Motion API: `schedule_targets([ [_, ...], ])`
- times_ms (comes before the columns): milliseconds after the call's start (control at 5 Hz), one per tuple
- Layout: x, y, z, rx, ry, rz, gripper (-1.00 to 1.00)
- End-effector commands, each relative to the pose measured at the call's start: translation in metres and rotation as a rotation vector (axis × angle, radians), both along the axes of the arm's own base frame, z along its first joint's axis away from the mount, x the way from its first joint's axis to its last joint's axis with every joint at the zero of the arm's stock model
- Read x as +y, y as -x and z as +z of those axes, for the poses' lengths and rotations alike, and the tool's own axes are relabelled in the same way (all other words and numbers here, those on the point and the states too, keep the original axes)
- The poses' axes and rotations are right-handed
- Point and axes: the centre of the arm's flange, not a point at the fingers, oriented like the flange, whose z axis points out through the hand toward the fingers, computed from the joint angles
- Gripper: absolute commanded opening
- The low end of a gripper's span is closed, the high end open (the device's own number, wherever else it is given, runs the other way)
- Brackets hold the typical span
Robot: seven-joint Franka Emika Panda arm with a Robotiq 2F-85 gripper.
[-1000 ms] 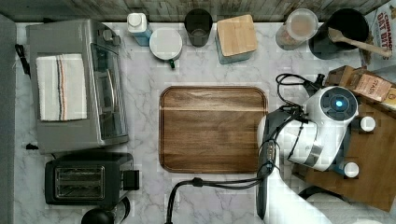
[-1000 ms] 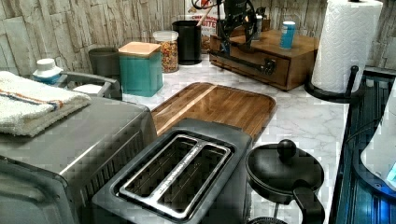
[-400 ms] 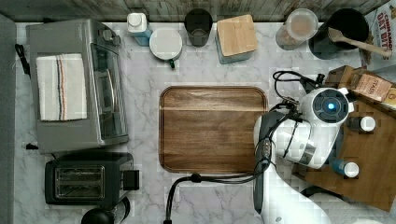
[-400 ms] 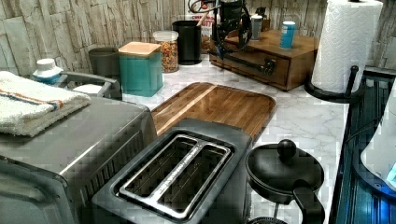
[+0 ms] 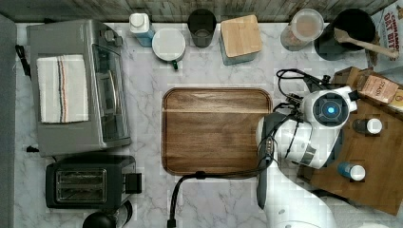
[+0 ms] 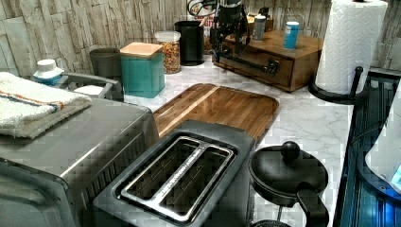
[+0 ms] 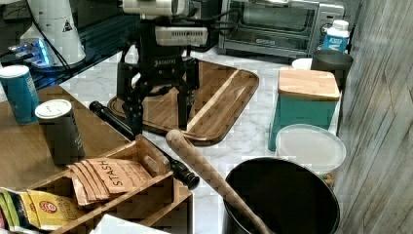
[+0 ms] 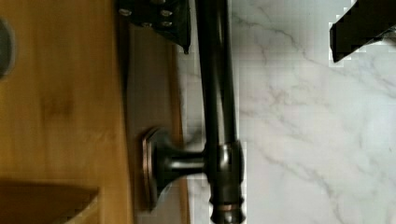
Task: Open the drawer.
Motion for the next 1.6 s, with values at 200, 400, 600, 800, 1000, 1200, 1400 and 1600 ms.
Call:
schedule_targets([
  [200,0.0,0.011,-0.035,0.062,-0.036,-0.071,1.0],
  [400,0.009,0.01,-0.029,0.068,-0.04,-0.078,1.0],
  [600,0.022,0.012,-0.028,0.063,-0.09,-0.023,1.0],
  [800,0.053,0.003,-0.026,0.056,-0.156,0.038,1.0],
  [1000,0.096,-0.007,-0.025,0.045,-0.189,0.112,1.0],
  [1200,0.143,-0.02,-0.026,0.051,-0.195,0.085,1.0],
  [1400,0.174,-0.04,-0.031,0.07,-0.267,0.108,1.0],
  [1600,0.215,-0.052,-0.03,0.047,-0.281,0.105,1.0],
])
